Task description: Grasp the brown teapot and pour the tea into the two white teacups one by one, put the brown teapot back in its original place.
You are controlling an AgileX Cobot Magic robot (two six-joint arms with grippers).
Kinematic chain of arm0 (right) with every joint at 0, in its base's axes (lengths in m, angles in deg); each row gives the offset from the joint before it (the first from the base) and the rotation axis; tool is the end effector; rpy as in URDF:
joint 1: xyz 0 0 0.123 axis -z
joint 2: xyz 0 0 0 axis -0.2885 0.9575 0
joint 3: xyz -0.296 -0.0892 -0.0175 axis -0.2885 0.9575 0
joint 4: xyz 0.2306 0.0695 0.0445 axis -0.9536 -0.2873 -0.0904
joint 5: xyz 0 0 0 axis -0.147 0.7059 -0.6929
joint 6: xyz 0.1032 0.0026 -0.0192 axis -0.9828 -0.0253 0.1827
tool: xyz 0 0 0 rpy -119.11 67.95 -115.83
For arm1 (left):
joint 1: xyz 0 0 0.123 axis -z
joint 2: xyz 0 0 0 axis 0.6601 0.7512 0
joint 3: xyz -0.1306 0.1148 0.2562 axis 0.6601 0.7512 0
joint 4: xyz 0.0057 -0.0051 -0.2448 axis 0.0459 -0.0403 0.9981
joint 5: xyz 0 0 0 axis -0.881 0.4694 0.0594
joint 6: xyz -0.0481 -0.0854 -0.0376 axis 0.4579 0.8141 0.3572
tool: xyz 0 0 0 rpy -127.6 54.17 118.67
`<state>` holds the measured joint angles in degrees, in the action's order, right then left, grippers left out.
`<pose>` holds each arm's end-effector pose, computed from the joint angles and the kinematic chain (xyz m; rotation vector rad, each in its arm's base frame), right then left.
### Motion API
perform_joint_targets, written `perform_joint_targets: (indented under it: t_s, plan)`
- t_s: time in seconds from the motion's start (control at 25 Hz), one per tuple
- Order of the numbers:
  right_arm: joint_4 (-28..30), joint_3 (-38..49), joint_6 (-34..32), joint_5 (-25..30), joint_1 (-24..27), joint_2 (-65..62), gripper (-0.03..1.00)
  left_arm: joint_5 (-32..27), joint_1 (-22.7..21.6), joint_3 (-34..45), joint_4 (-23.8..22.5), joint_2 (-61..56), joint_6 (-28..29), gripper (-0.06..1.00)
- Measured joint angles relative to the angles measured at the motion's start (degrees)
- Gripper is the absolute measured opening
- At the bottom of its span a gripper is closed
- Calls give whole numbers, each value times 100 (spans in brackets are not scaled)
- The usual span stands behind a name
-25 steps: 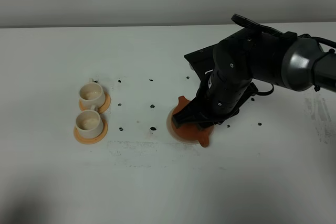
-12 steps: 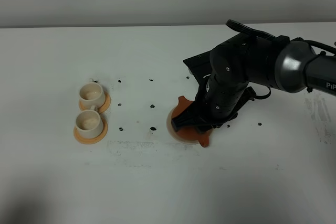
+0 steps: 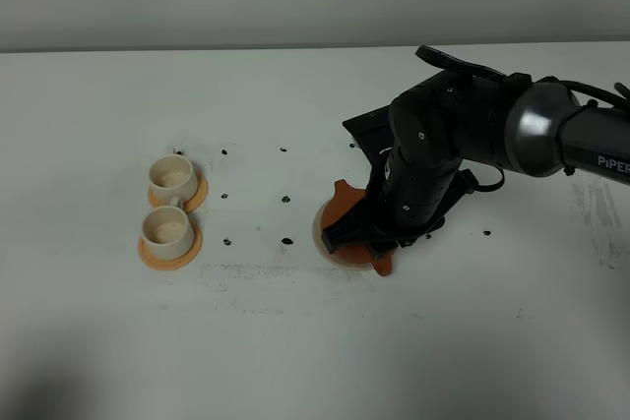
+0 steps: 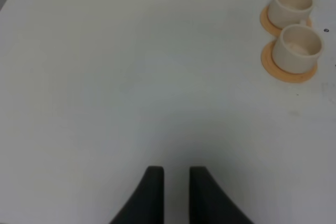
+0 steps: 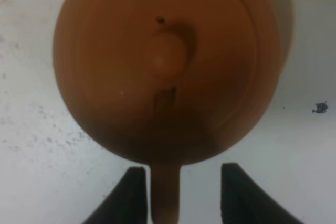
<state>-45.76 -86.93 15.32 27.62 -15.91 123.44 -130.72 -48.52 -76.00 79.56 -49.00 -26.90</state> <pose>0.3292 0.2139 0.1794 -0.5642 2.9451 0.1205 -0.0192 -0.0070 0.2550 -0.1158 2.0795 0.0261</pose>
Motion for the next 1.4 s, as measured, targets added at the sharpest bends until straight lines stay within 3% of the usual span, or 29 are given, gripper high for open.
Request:
perform_joint_targets:
  t_s: [0.68,0.8,0.92,1.4]
  plan:
    - [11,0,130,13,0,133,32,0,0,0,0,0,0,11]
    - [-10,0,226,-21,0,133,25,0,0,0,0,0,-6,11]
    - [-14,0,464,-21,0,139,9,0,0,0,0,0,-6,11]
    - [-16,0,734,1,0,151,9,0,0,0,0,0,-6,11]
